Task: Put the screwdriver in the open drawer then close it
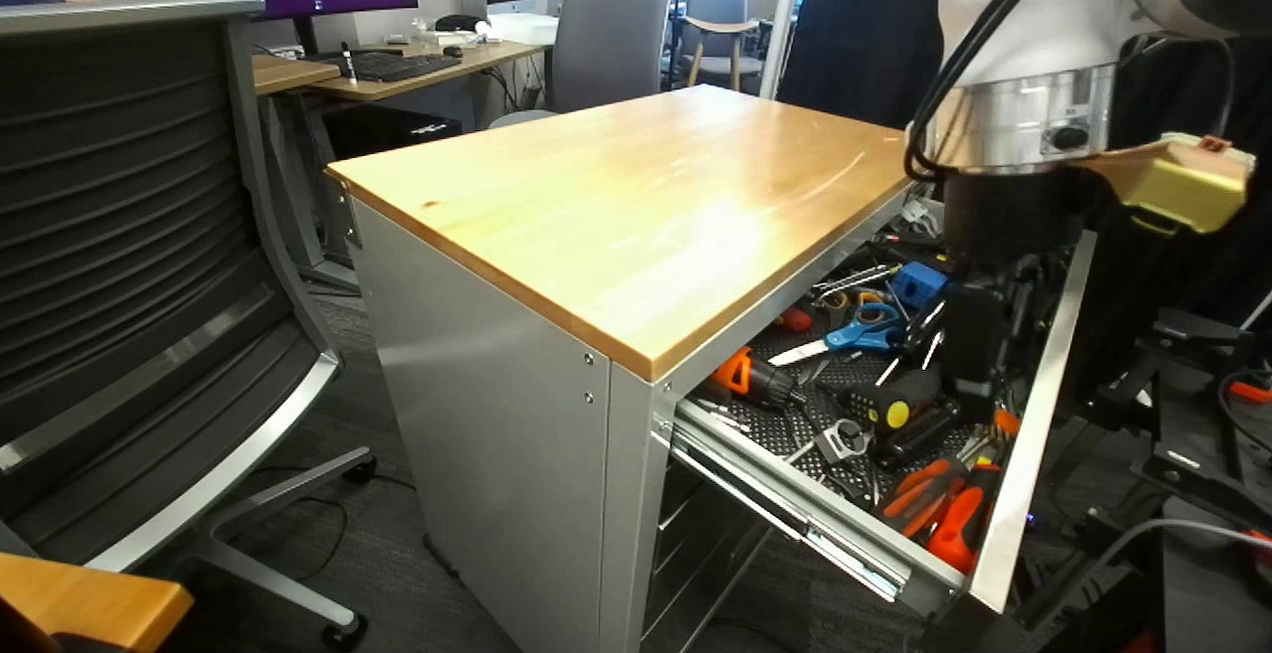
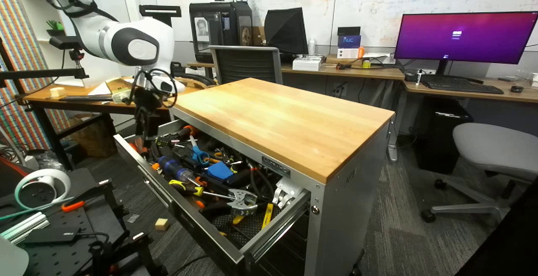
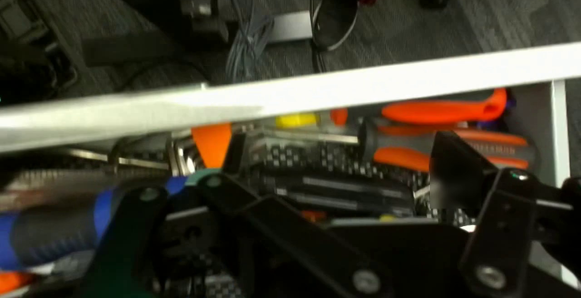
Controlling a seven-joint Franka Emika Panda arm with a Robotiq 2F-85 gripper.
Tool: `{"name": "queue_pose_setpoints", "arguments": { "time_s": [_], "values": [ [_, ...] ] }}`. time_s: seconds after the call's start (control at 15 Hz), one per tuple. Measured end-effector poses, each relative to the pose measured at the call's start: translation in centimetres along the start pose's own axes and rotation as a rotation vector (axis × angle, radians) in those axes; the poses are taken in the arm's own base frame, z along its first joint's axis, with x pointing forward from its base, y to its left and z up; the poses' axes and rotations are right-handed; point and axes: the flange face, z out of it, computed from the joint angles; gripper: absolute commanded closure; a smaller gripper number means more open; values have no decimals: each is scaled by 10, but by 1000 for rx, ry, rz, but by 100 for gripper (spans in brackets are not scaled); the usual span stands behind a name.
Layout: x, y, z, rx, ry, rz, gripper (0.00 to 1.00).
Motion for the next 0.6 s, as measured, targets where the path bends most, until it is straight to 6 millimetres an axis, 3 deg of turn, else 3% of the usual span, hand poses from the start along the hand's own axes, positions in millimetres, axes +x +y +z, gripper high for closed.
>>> {"name": "queue_pose_setpoints", "arguments": {
  "time_s": [0.07,0.13,0.33,0.6],
  "values": [
    [-10,0,9,-6,-63,-7,25],
    [-20,1,17,-16,-129,-17,25],
    [-45,4,34,-67,-284,-37,51],
    [-41,8,47,-133,-252,21,80]
  ]
}}
